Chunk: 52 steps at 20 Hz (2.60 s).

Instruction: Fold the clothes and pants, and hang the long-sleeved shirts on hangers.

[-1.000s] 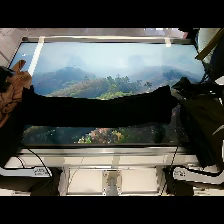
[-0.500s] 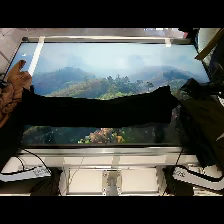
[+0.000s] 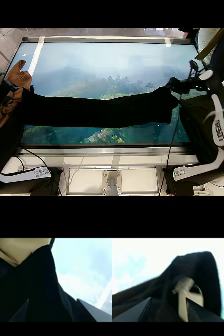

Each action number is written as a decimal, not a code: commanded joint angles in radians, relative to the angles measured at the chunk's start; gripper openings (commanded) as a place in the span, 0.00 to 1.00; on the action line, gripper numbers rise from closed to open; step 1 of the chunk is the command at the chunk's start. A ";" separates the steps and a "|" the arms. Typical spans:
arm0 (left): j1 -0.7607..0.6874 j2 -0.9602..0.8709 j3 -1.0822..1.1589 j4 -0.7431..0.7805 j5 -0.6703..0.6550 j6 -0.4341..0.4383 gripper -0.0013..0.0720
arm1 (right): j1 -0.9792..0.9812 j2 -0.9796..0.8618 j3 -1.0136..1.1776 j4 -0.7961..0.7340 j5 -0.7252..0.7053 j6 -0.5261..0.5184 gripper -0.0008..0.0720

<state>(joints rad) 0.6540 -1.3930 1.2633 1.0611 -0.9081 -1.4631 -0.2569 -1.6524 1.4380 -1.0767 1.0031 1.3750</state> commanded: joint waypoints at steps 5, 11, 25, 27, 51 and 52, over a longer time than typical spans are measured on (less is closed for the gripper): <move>-0.011 0.000 -0.003 0.002 0.006 -0.003 0.97 | 0.024 -0.162 0.122 0.010 0.172 -0.050 0.37; -0.006 0.005 -0.003 0.002 -0.065 -0.003 0.97 | 0.019 -0.084 0.265 0.003 0.412 -0.082 0.04; 0.130 0.156 -0.126 0.013 -0.246 -0.003 0.72 | 0.019 0.998 -0.798 -0.387 0.661 0.002 0.04; 0.146 0.183 -0.207 0.013 -0.127 -0.004 0.74 | 0.020 1.025 -0.906 -0.425 0.631 0.029 0.05; -0.172 -0.282 -0.094 -0.157 0.413 -0.053 0.03 | 0.020 1.017 -0.275 -0.412 0.343 0.266 0.63; -0.172 -0.269 -0.094 -0.157 0.401 -0.033 0.03 | 0.020 1.017 -0.275 -0.420 0.339 0.266 0.63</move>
<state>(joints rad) 0.4847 -1.6646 1.1618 0.9058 -0.5079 -1.5269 -0.2371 -0.6353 1.1572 -1.4937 1.3518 1.6318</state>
